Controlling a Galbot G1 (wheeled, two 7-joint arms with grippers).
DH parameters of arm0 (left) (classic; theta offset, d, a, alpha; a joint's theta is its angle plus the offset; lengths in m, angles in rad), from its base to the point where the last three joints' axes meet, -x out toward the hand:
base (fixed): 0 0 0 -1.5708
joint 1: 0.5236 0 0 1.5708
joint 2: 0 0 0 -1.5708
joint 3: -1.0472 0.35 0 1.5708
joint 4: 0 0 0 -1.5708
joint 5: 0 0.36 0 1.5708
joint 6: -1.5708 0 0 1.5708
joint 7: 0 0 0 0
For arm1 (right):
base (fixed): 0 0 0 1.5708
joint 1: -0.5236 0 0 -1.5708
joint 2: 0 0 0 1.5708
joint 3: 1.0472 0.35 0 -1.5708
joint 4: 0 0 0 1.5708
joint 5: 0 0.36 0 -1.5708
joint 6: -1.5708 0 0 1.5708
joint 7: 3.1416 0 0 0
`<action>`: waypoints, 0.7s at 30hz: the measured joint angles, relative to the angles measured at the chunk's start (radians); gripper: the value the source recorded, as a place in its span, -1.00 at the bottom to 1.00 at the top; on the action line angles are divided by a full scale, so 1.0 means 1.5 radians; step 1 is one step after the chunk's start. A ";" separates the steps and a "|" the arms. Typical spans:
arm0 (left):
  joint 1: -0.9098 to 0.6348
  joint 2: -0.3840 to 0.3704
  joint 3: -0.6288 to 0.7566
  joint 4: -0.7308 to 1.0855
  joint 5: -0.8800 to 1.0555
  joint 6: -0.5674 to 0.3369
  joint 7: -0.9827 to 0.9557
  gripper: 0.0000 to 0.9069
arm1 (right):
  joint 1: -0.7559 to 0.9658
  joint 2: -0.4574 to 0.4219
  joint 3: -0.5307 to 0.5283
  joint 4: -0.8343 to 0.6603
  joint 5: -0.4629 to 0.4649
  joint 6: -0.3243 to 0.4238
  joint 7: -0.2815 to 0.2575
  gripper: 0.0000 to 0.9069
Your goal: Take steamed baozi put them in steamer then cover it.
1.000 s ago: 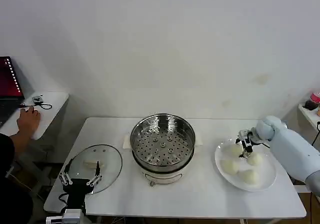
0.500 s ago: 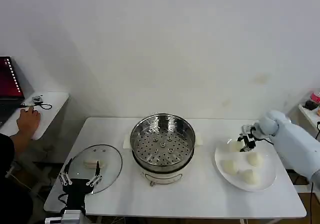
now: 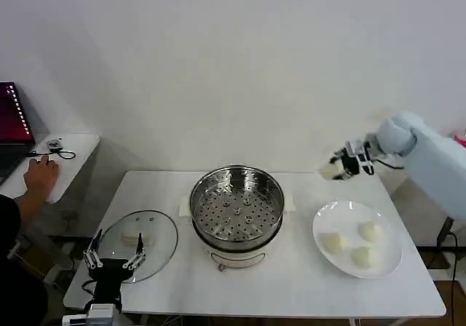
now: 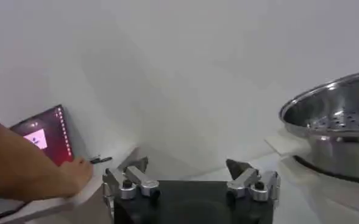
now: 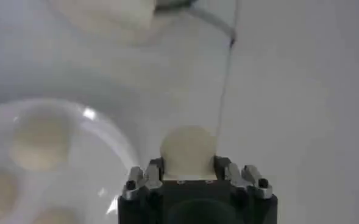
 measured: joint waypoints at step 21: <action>0.007 -0.005 -0.032 -0.006 -0.003 0.000 0.001 1.00 | 0.061 0.240 -0.181 -0.019 -0.052 0.112 0.026 0.24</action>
